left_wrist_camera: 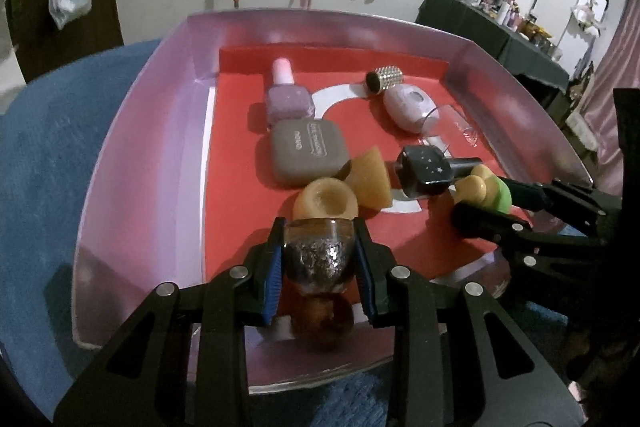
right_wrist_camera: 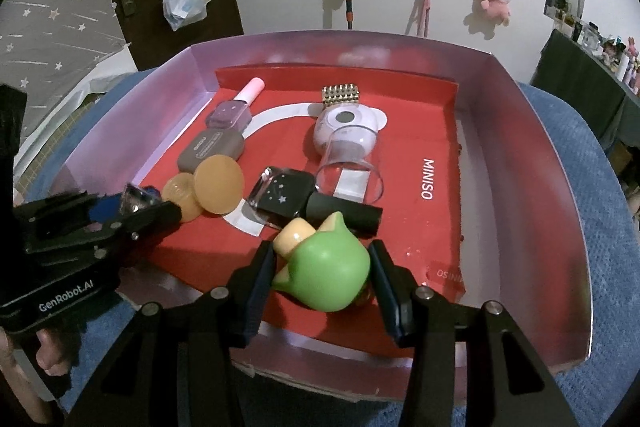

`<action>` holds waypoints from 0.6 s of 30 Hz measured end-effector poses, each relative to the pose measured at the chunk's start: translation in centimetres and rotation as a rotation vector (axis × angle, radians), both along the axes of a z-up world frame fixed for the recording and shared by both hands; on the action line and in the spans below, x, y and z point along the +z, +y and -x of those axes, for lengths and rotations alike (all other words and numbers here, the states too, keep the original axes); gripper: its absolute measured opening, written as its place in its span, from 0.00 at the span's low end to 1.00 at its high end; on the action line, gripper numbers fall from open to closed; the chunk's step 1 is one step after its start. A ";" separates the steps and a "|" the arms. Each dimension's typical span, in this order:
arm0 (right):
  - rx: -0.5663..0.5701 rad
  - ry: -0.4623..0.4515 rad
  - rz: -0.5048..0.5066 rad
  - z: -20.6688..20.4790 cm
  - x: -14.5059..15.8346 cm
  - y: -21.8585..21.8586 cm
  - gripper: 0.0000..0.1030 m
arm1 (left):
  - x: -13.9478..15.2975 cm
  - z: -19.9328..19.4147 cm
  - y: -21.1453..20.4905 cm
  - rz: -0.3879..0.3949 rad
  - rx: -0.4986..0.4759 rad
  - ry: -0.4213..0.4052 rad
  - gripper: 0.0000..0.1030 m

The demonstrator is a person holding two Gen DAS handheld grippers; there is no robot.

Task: Organize rigid objects
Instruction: 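Lower the glitter bottle and green toy onto the box base and open both tools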

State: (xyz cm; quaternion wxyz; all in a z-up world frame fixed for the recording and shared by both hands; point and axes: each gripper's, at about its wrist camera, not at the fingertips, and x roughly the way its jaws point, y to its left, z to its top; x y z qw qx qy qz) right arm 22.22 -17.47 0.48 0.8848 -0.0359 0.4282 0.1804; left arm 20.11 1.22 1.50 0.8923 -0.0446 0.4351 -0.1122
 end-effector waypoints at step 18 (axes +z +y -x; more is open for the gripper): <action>-0.008 0.004 -0.022 0.2 0.1 0.1 0.50 | 0.2 -0.2 0.0 -0.004 0.020 -0.001 0.29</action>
